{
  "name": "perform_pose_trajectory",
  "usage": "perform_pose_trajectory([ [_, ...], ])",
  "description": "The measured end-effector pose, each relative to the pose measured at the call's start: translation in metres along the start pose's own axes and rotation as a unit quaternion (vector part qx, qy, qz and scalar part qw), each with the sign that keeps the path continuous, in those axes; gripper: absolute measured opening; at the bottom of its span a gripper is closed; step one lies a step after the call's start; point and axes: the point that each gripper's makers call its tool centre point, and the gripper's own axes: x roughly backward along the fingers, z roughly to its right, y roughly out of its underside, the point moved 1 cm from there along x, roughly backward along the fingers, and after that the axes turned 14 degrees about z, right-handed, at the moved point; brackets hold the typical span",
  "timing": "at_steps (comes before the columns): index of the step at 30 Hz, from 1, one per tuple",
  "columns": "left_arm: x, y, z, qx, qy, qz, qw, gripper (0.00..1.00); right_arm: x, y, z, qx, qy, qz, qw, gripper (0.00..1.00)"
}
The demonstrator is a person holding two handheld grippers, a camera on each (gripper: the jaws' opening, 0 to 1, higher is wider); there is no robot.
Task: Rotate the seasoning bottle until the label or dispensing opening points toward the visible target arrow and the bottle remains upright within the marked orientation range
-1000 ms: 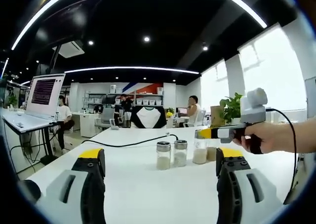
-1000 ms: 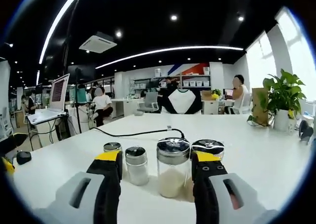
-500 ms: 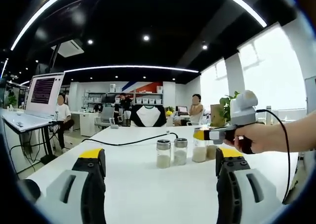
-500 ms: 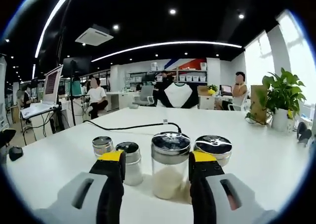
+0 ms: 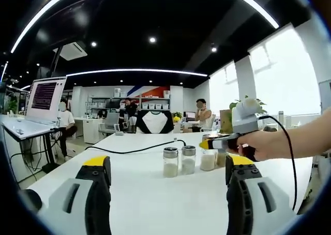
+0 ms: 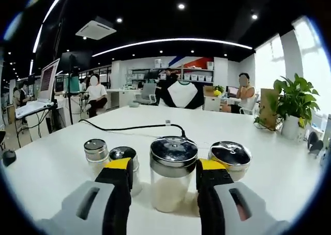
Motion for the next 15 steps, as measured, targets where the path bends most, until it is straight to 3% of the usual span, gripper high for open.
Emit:
perform_pose_trajectory([
  [5, -0.0005, -0.0001, -0.0003, -0.001, 0.000, 0.000, 1.0000, 0.97, -0.0055, 0.0004, 0.0047, -0.004, 0.010, -0.005, 0.9999, 0.42],
  [7, -0.0006, 0.0005, -0.0003, 0.000, 0.000, -0.002, 1.0000, 0.97, -0.0063, 0.0016, 0.0066, 0.013, 0.012, -0.012, 0.9998, 0.37],
  [15, -0.0022, -0.0019, -0.0019, -0.001, -0.001, 0.000, 1.0000, 0.96, -0.0051, 0.0025, 0.0033, 0.017, 0.001, -0.007, 0.9998, 0.36],
])
